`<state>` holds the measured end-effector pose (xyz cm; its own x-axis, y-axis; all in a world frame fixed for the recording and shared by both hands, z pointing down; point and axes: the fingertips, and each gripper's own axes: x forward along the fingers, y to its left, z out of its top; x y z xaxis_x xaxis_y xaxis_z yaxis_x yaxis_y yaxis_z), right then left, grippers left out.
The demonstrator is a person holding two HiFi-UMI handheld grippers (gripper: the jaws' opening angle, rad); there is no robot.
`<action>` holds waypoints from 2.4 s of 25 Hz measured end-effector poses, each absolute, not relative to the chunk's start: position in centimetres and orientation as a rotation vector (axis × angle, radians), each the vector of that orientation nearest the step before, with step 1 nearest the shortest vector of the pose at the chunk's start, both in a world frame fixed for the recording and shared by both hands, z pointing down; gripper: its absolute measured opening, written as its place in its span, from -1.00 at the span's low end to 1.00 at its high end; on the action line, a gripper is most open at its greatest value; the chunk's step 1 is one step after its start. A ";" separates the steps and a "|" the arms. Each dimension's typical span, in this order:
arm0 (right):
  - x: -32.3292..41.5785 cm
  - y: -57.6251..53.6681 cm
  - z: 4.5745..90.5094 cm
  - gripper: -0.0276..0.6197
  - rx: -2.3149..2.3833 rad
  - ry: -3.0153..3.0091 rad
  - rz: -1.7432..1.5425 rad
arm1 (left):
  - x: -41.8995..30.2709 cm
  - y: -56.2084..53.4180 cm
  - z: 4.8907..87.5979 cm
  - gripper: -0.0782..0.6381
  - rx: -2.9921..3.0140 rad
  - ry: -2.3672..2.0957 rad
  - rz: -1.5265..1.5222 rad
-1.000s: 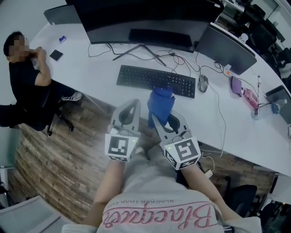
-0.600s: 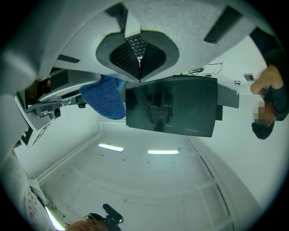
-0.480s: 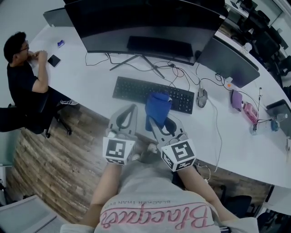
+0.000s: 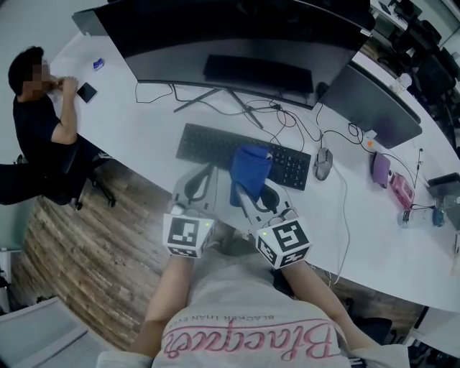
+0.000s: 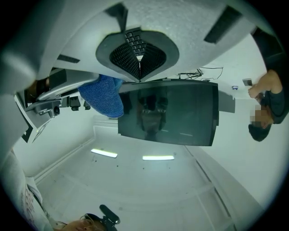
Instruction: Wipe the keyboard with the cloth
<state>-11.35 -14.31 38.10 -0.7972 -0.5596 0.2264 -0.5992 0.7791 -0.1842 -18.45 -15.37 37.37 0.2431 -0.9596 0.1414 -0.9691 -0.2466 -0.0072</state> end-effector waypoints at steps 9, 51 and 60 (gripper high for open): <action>-15.1 -15.3 38.5 -0.62 0.780 -2.849 0.450 | -22.4 -16.3 38.3 -0.76 2.338 -1.916 0.204; -36.5 -24.5 52.3 -0.62 0.860 -2.459 0.847 | -41.2 -23.8 51.4 -0.76 2.151 -1.693 0.413; -35.0 -25.6 54.0 -0.62 0.899 -2.355 0.840 | -40.9 -24.2 52.4 -0.76 2.150 -1.659 0.434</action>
